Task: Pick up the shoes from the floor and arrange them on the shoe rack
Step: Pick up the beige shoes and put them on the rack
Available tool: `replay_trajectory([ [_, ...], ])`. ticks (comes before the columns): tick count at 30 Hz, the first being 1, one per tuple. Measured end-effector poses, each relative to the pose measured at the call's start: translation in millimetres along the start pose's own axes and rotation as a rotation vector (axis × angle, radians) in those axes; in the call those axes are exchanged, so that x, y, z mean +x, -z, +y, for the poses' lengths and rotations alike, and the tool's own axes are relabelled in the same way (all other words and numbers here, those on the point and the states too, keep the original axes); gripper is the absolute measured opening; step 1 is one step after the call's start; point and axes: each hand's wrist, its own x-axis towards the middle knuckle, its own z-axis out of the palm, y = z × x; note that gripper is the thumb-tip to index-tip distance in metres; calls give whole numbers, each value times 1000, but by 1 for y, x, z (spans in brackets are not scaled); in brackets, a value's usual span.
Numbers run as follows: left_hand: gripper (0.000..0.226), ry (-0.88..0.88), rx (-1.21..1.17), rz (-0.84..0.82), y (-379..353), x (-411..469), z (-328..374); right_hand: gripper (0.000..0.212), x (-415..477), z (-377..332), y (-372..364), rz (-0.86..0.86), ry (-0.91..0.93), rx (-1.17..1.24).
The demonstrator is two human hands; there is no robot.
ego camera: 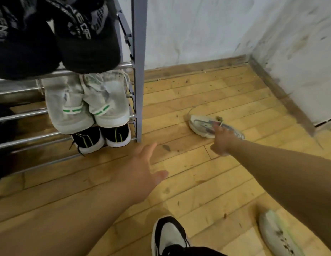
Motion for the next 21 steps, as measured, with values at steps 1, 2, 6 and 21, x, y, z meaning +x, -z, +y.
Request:
replay_trajectory([
  [1, 84, 23, 14, -5, -2, 0, -4, 101, 11, 6, -1, -21, -28, -22],
  [2, 84, 37, 20, -11, -4, -2, -9, 104, 19, 15, -3, -57, -56, -38],
  [6, 84, 52, -13, -5, -14, -1, -18, 101, 14, 44, -8, -77, -88, -153],
  [21, 93, -117, 34, -107, -26, -6, 32, 39, -146, 44, 27, 246, 498, 109],
])
